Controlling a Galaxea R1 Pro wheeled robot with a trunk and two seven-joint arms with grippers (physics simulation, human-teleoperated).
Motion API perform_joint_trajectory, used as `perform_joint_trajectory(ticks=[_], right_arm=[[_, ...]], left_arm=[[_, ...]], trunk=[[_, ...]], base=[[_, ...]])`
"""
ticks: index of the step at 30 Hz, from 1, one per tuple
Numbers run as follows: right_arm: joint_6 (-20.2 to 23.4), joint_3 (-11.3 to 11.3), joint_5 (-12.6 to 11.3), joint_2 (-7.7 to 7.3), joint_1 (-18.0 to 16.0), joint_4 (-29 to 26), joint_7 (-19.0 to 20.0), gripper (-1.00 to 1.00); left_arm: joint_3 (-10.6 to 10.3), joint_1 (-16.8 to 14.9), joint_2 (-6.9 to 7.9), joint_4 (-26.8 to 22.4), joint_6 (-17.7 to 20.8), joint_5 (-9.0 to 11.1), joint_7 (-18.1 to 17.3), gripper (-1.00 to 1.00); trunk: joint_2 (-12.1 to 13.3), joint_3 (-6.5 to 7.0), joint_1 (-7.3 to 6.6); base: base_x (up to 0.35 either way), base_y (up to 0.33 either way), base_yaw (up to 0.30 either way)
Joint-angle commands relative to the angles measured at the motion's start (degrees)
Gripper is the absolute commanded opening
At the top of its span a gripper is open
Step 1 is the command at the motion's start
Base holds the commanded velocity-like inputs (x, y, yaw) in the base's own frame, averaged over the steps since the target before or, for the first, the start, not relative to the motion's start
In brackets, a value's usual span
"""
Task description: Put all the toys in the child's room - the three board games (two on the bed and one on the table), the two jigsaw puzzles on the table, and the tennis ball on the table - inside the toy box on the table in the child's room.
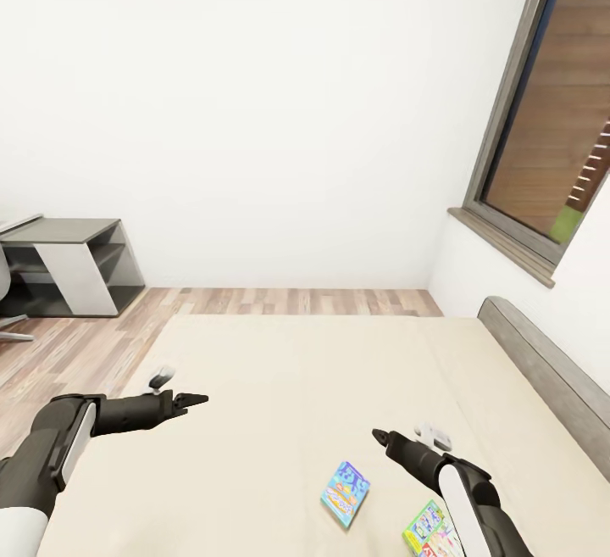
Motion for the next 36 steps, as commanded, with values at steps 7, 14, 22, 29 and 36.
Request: perform_joint_trajectory(ticks=[7,14,22,29,36], right_arm=[[0.32,-0.22,-0.4,-0.02,-0.05,0.0,-0.04,1.0],[0.32,-0.21,-0.41,0.53,-0.05,0.0,-0.17,1.0],[0.32,-0.31,-0.26,0.83,-0.07,-0.06,-0.39,1.0],[1.03,-0.35,-0.42,0.25,-6.1,3.0,-3.35,1.0],[-0.95,-0.29,0.28,0.18,-16.54,21.19,-10.74,1.0]], left_arm=[[0.06,-0.05,0.0,-0.01,0.47,0.0,-0.18,1.0],[0.06,-0.02,0.03,-0.16,0.47,0.01,-0.26,1.0],[-0.01,-0.01,0.06,-0.16,0.47,-0.04,-0.17,1.0],[-0.06,0.1,0.2,-1.34,0.55,-0.26,-0.75,1.0],[-0.11,0.12,-0.03,-1.88,0.55,-0.37,-1.27,1.0]], trunk=[[-0.13,-0.13,0.04],[-0.13,-0.13,0.04],[-0.13,-0.13,0.04],[-0.13,-0.13,0.04],[-0.13,-0.13,0.04]], base=[[0.0,0.0,0.0],[0.0,0.0,0.0],[0.0,0.0,0.0],[0.0,0.0,0.0],[0.0,0.0,0.0]])
